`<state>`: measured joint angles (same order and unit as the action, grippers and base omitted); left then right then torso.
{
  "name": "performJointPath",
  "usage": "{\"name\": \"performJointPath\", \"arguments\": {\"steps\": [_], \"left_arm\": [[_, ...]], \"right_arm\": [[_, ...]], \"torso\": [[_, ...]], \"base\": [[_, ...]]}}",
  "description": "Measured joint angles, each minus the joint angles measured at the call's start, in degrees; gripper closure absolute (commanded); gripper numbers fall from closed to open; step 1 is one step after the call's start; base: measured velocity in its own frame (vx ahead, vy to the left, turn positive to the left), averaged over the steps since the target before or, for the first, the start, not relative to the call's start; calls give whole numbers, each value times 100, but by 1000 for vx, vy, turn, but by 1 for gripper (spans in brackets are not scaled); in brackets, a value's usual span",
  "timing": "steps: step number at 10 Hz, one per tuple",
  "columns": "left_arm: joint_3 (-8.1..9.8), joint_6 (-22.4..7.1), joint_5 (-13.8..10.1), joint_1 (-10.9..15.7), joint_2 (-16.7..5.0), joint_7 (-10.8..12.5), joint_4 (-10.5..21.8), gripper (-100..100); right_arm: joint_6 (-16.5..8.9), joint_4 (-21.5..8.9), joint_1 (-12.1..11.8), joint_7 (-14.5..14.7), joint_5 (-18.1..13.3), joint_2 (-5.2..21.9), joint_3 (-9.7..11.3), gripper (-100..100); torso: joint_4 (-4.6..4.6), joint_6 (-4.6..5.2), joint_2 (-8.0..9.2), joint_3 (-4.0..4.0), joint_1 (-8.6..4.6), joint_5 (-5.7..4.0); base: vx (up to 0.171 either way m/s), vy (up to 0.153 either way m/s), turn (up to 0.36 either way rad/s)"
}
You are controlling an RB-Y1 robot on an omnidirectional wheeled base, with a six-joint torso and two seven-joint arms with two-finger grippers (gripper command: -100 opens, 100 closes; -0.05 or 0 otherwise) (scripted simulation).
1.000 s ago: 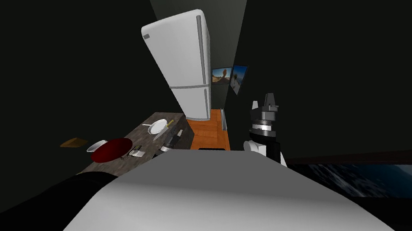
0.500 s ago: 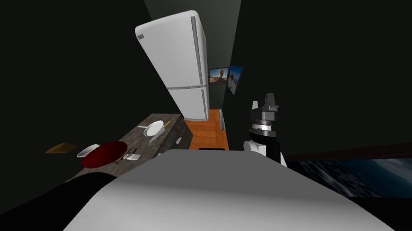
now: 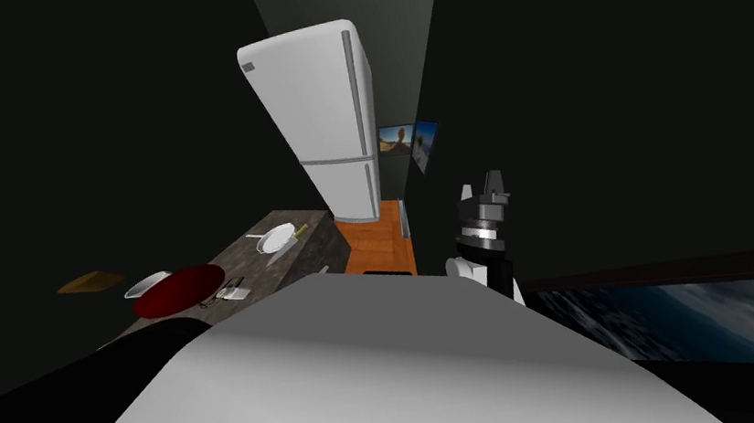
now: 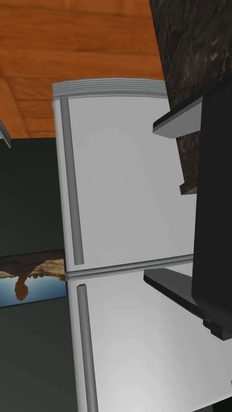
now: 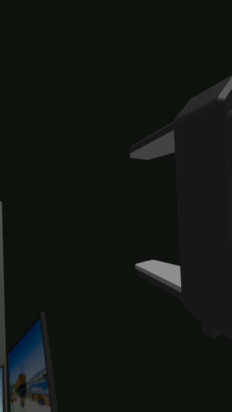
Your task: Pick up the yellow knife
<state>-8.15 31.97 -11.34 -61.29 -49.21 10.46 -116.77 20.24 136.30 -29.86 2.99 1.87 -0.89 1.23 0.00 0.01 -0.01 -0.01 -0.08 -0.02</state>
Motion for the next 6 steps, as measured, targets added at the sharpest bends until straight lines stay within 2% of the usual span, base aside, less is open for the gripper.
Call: {"name": "performJointPath", "arguments": {"steps": [2,3,6], "left_arm": [[-74,98,-42,-209,-319,-14,255,-100],[-52,159,-80,-350,-513,3,322,-100],[-28,241,-183,-925,-1094,-18,491,-100]], "right_arm": [[0,0,0,0,0,0,0,0],[0,0,0,0,0,0,0,0],[0,0,0,0,0,0,0,0]], "torso": [[0,0,0,0,4,1],[0,-1,-1,-1,6,0],[0,0,-2,-1,8,1]], "base": [[12,-16,-69],[12,-13,-97],[13,-5,-65]]}}
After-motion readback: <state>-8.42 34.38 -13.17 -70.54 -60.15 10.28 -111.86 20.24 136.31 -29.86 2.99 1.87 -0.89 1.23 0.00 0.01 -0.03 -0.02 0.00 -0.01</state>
